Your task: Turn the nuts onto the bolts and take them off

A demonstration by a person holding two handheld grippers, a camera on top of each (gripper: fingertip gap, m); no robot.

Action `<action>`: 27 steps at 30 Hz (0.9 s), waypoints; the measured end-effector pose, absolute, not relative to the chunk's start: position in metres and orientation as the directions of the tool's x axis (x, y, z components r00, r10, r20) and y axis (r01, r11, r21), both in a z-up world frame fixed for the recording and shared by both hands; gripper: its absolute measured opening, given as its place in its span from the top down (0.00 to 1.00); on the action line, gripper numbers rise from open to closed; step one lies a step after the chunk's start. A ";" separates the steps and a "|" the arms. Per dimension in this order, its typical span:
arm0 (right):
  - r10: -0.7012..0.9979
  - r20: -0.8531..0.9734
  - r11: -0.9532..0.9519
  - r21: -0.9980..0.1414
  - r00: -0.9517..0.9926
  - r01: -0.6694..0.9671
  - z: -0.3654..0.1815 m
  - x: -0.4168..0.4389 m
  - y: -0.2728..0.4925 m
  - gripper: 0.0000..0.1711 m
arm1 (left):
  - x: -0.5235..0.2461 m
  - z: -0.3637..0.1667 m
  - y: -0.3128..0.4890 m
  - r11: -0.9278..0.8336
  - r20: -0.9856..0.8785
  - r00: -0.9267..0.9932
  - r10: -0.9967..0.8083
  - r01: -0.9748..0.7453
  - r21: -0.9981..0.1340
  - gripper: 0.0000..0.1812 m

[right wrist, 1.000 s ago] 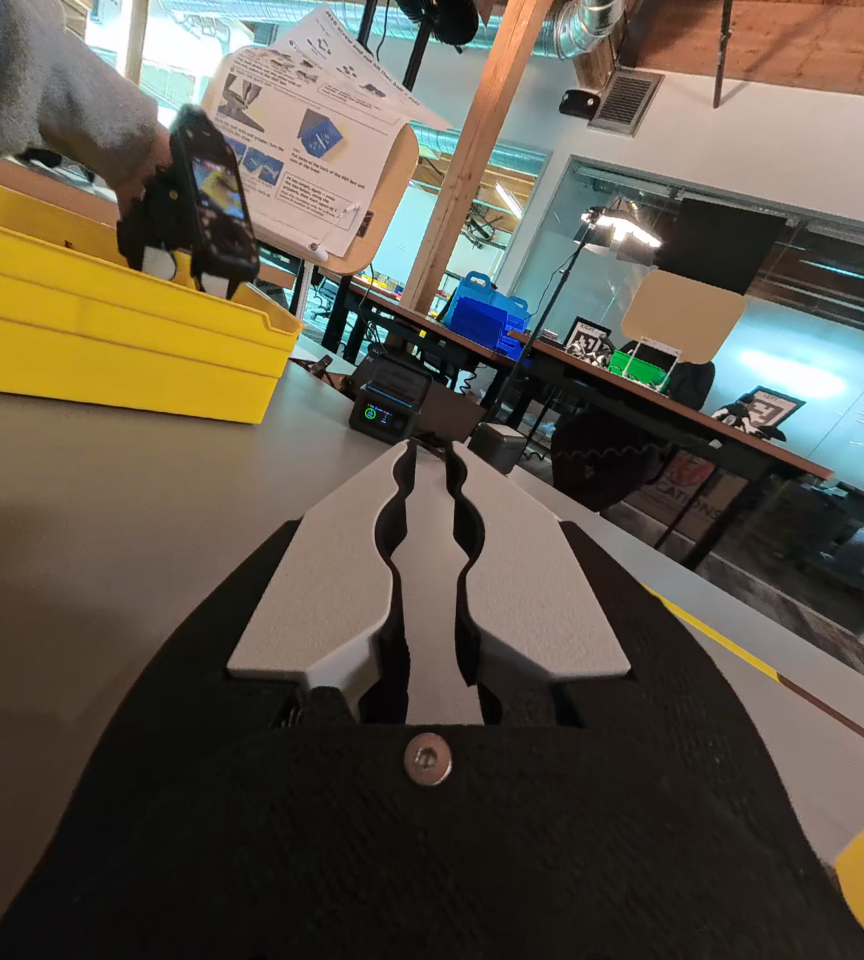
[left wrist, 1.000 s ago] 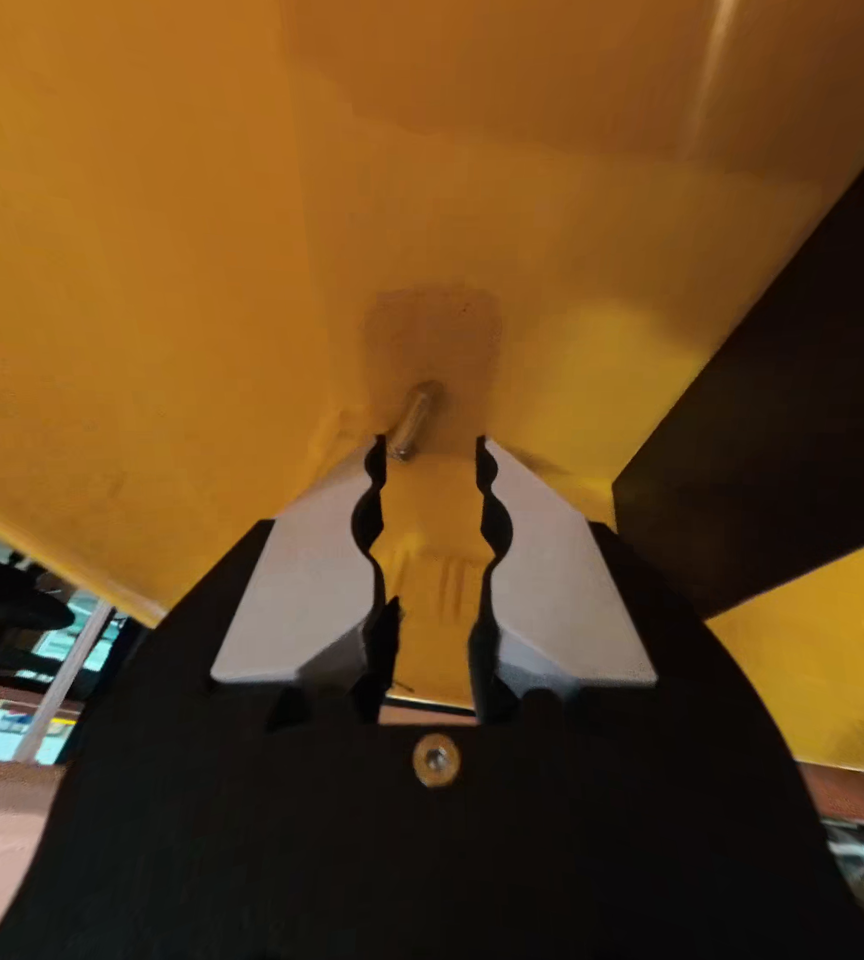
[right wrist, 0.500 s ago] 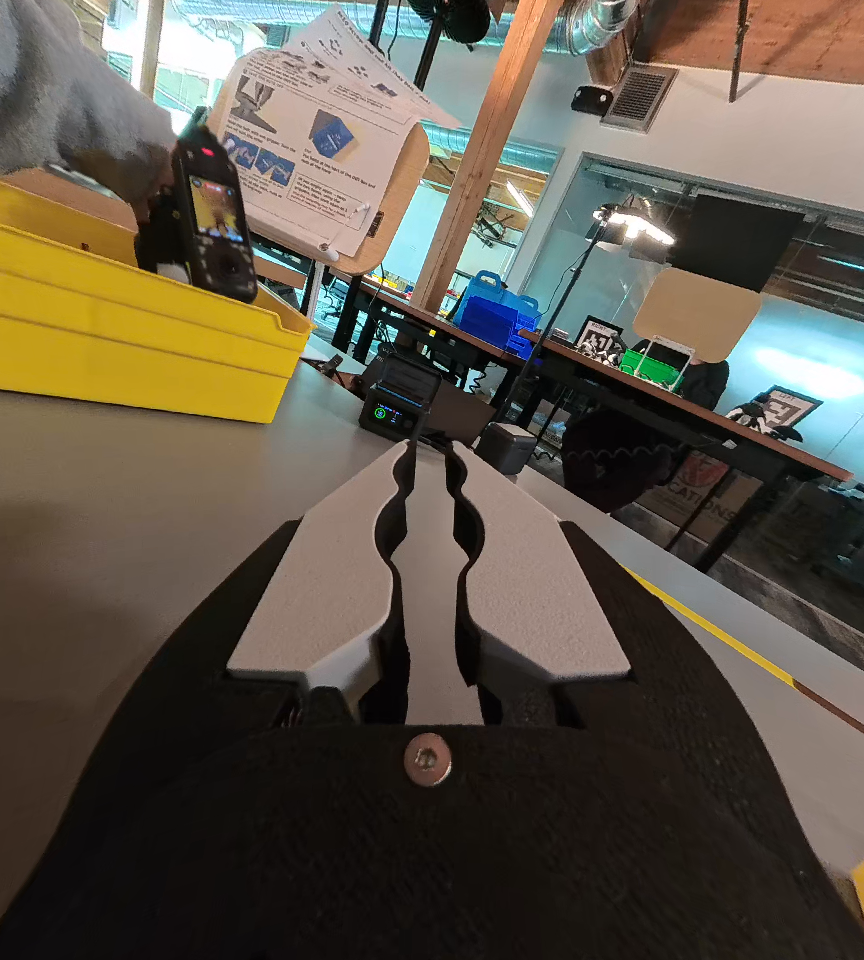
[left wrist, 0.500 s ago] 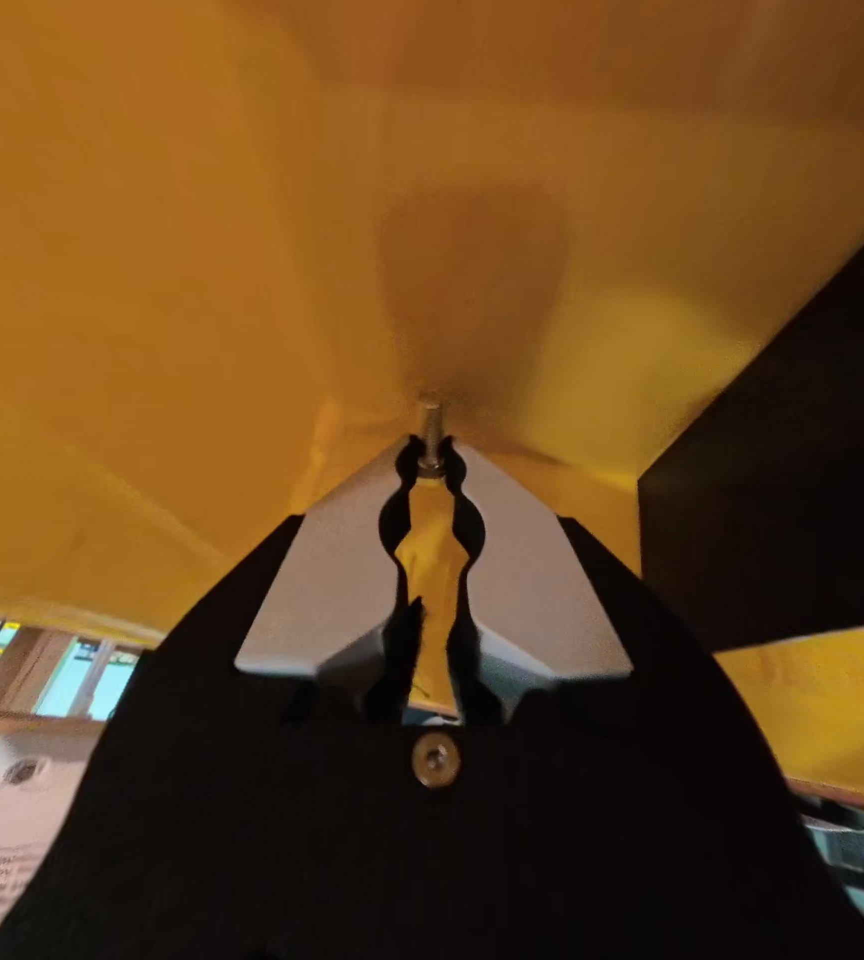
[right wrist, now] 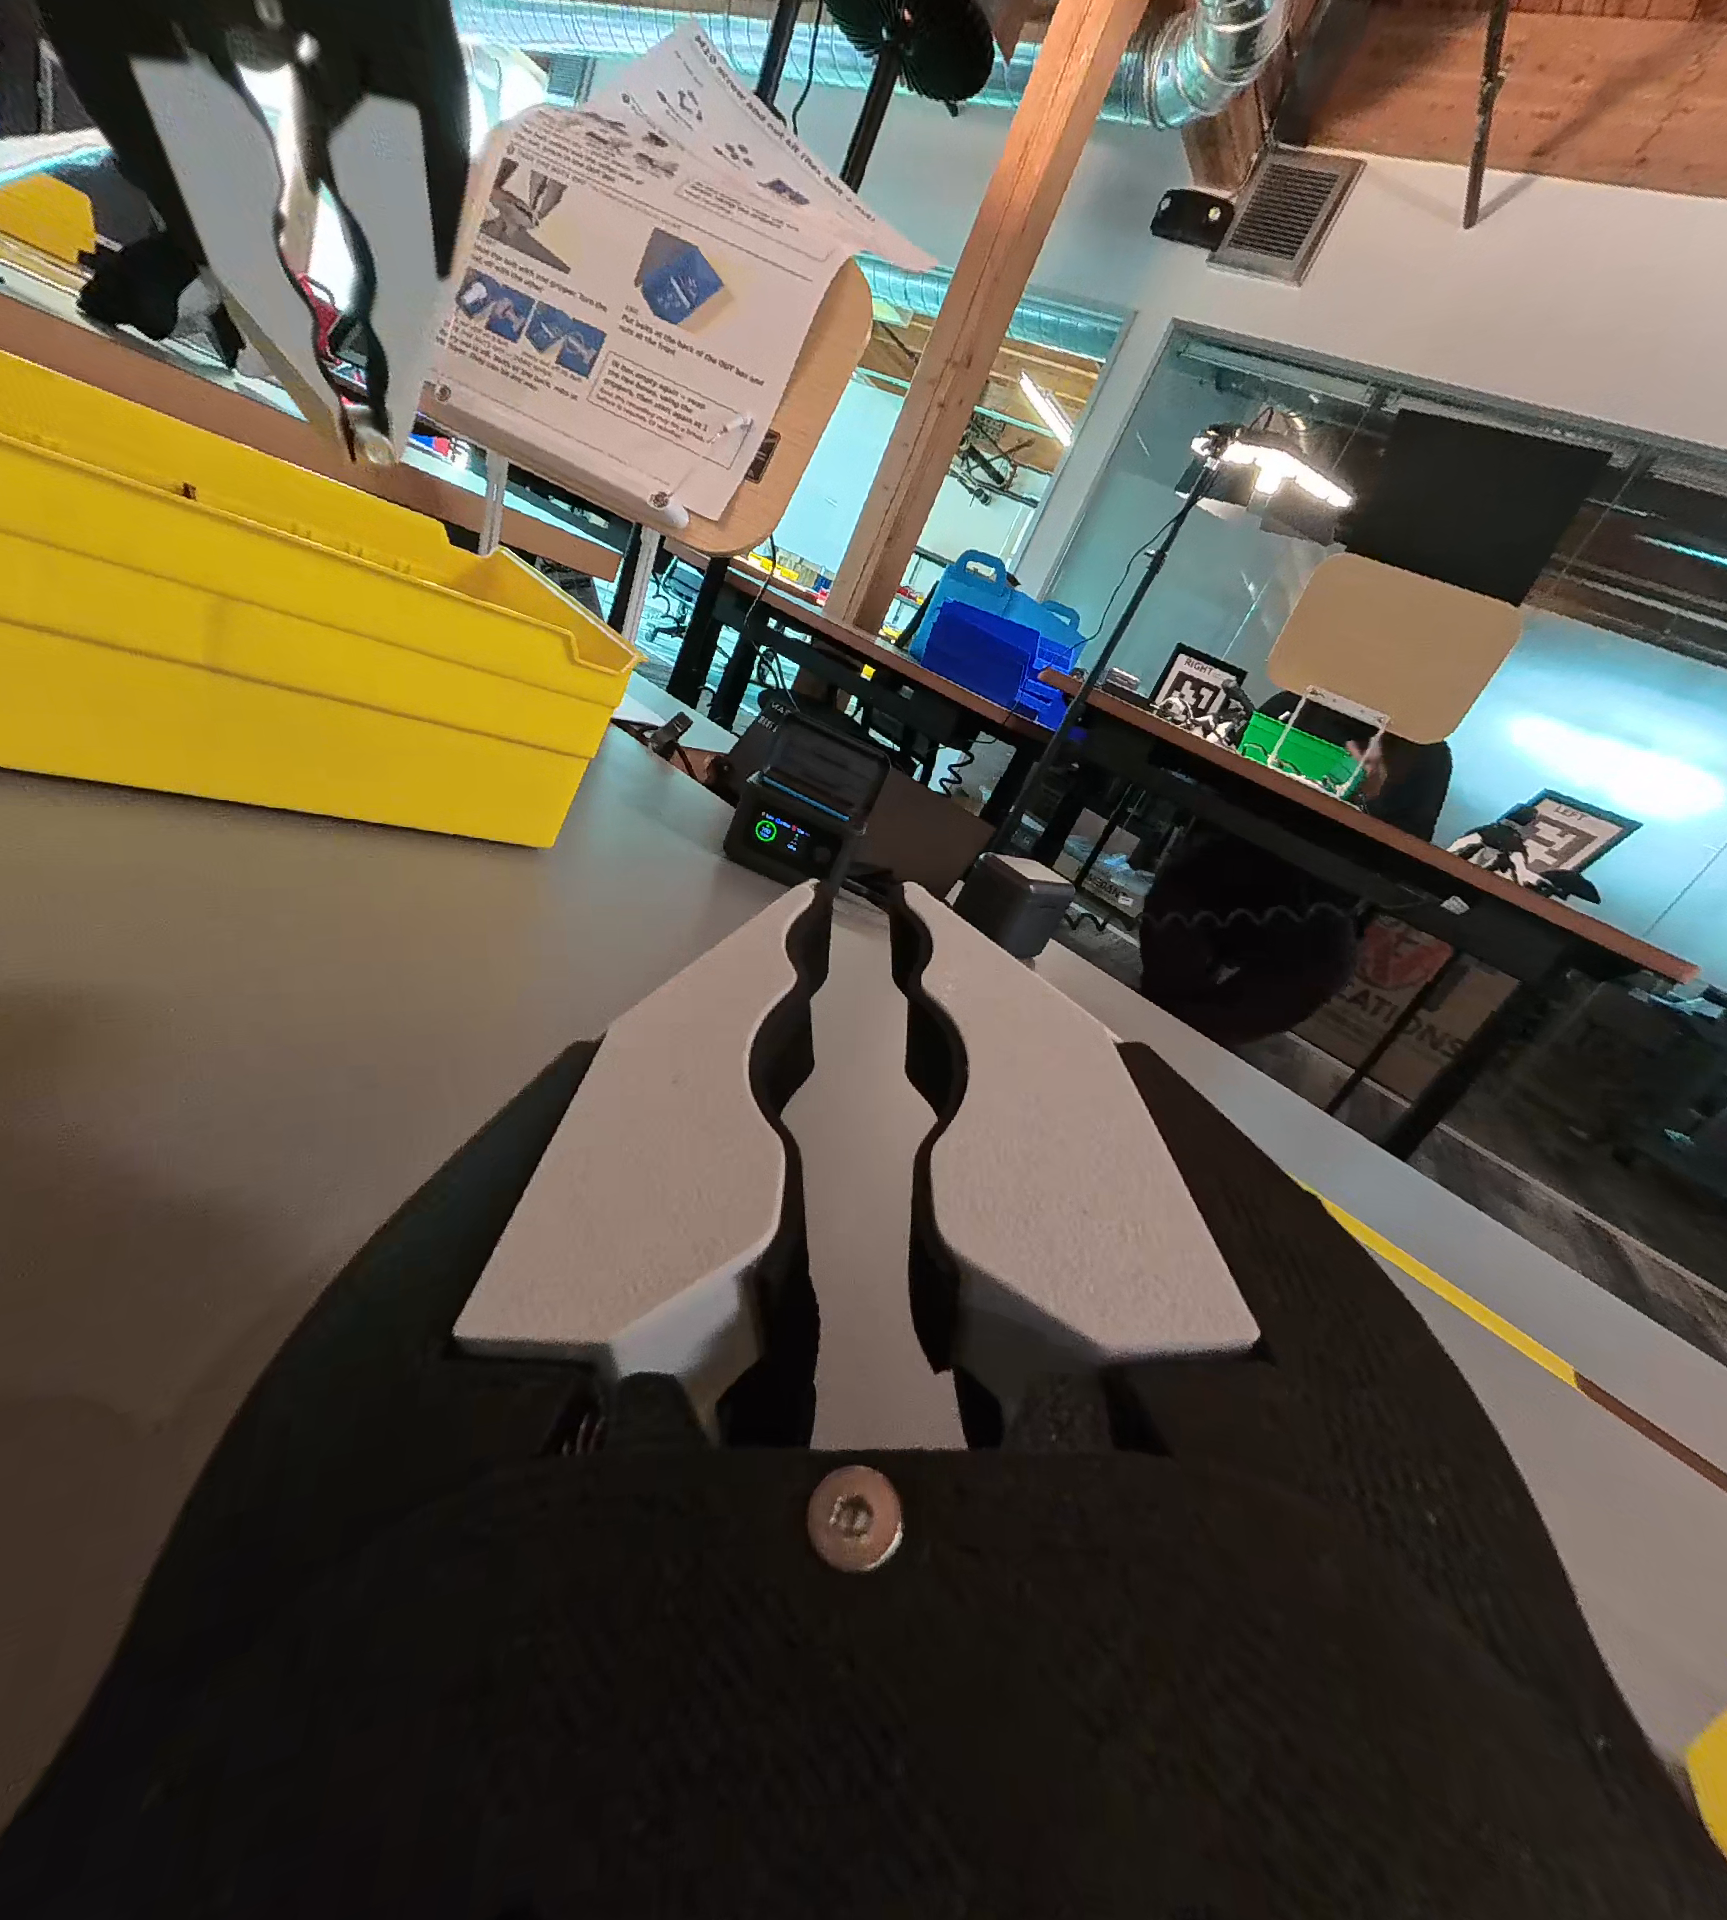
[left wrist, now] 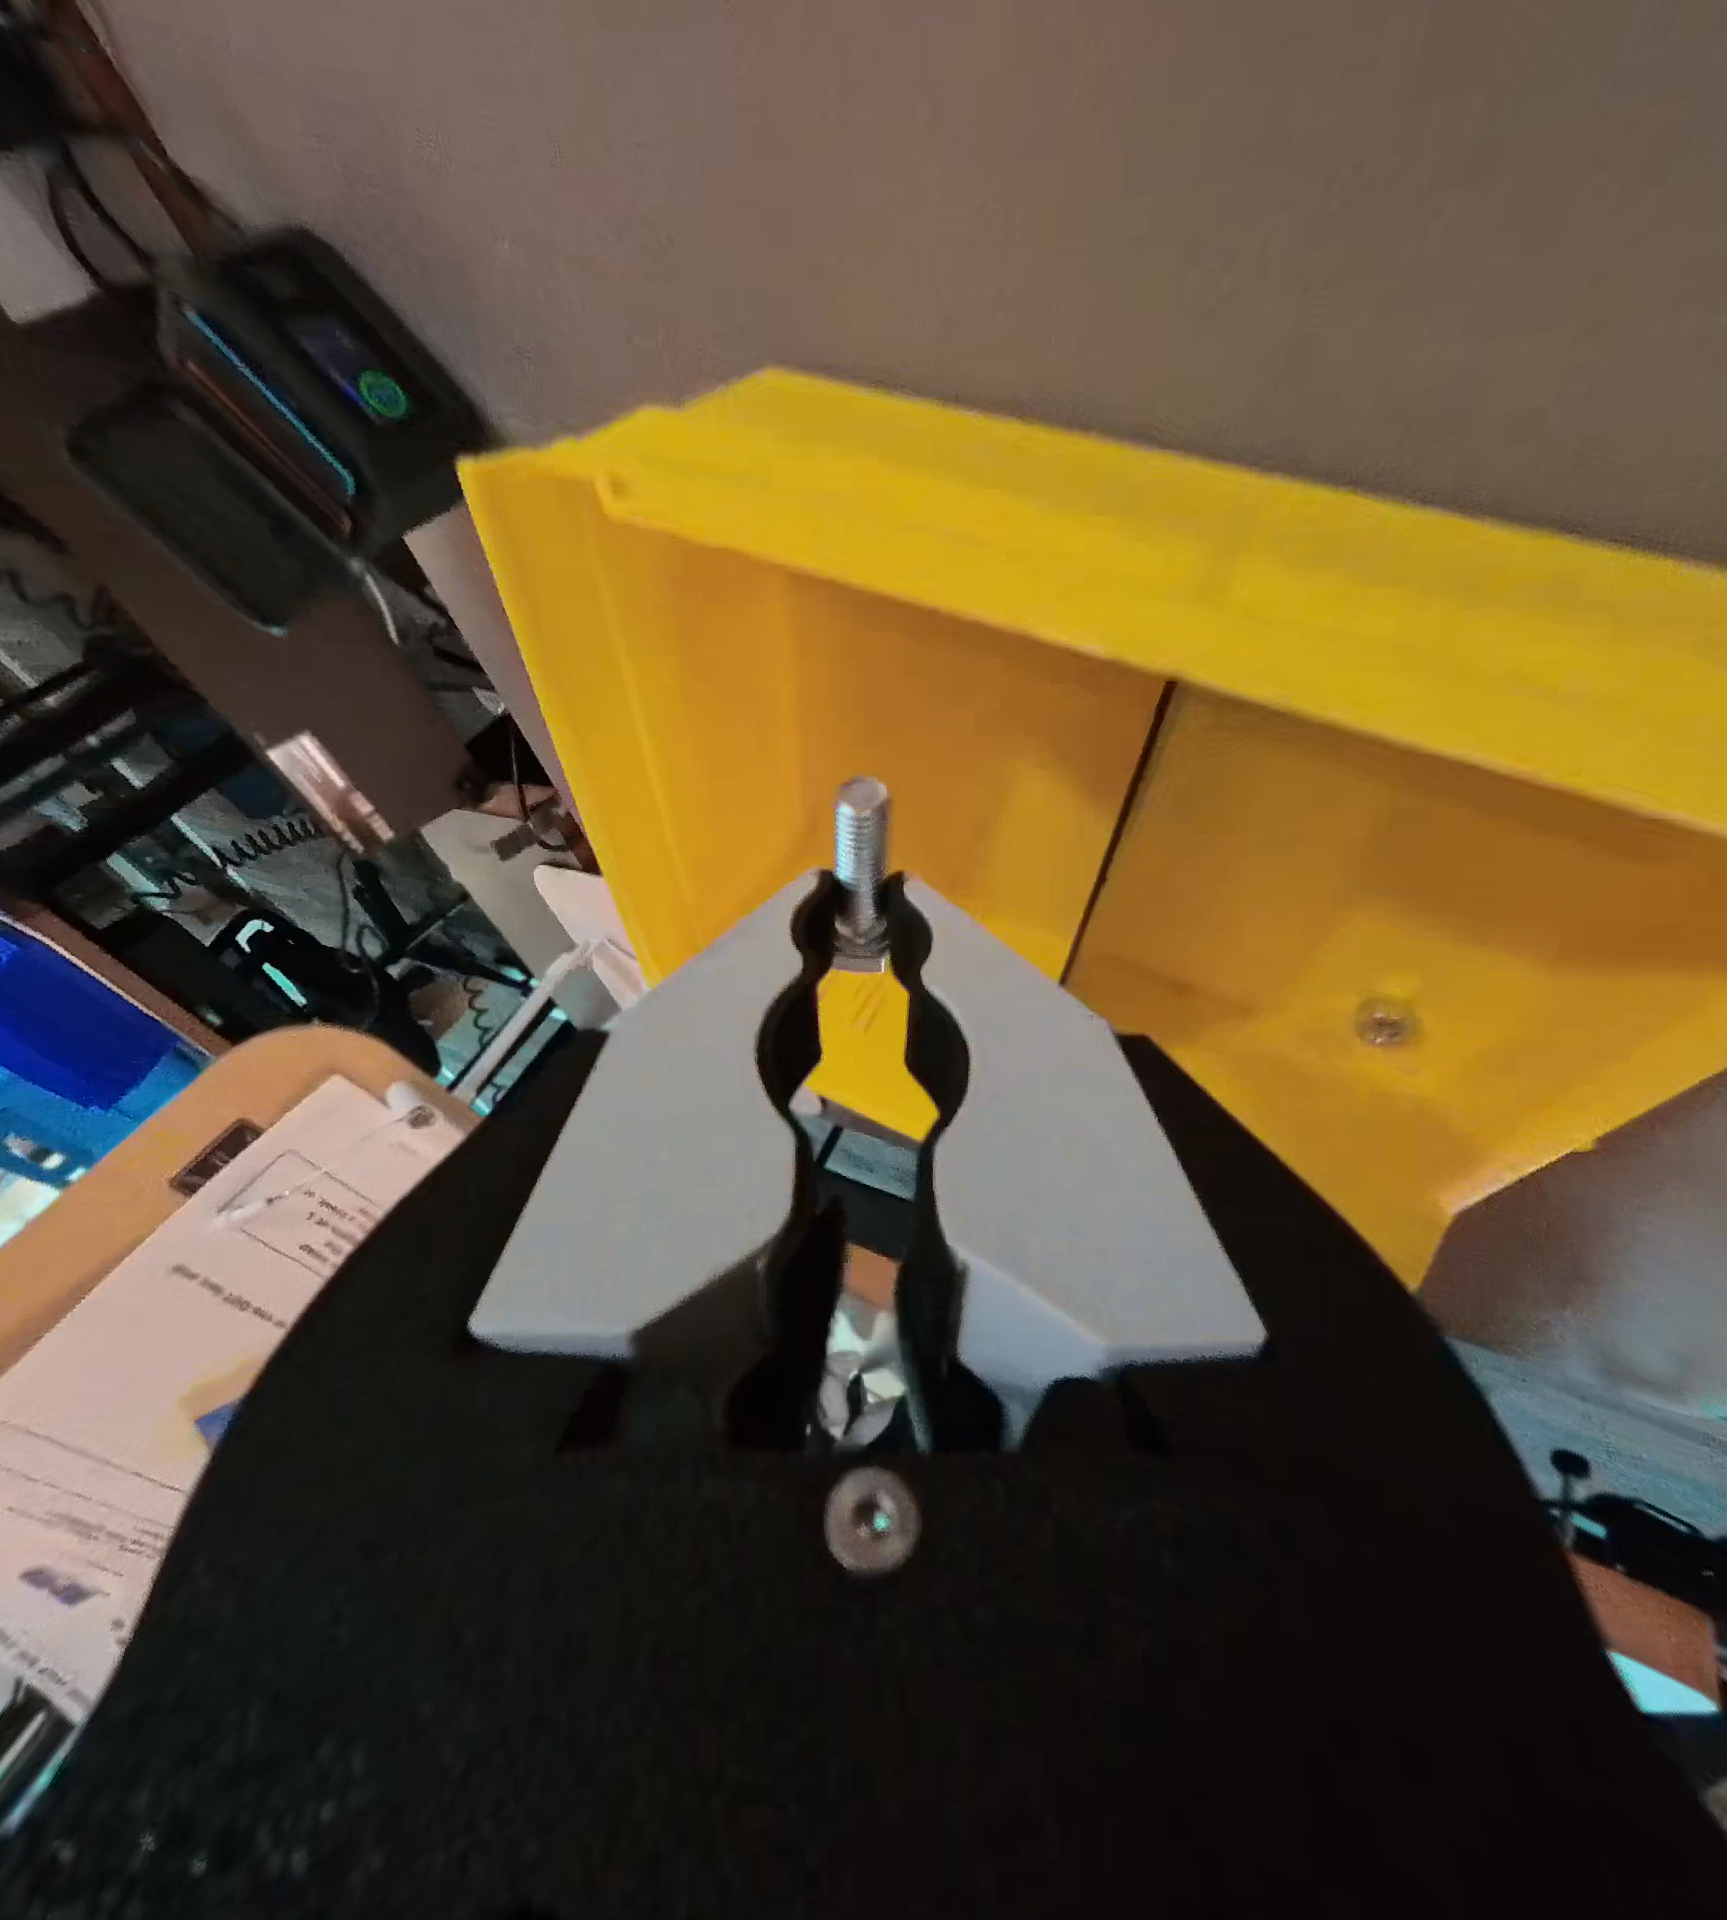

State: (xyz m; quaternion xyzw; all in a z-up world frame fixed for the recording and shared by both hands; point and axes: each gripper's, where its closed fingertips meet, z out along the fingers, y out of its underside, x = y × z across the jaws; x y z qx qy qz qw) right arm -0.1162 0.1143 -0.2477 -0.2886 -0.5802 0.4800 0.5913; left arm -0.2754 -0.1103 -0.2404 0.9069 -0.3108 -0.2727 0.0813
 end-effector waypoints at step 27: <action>0.898 0.409 0.374 -0.905 -0.166 -0.203 -0.255 -0.115 0.114 0.94 | -0.140 -0.369 -0.003 -0.837 -0.215 0.820 -0.531 -0.547 -0.017 0.93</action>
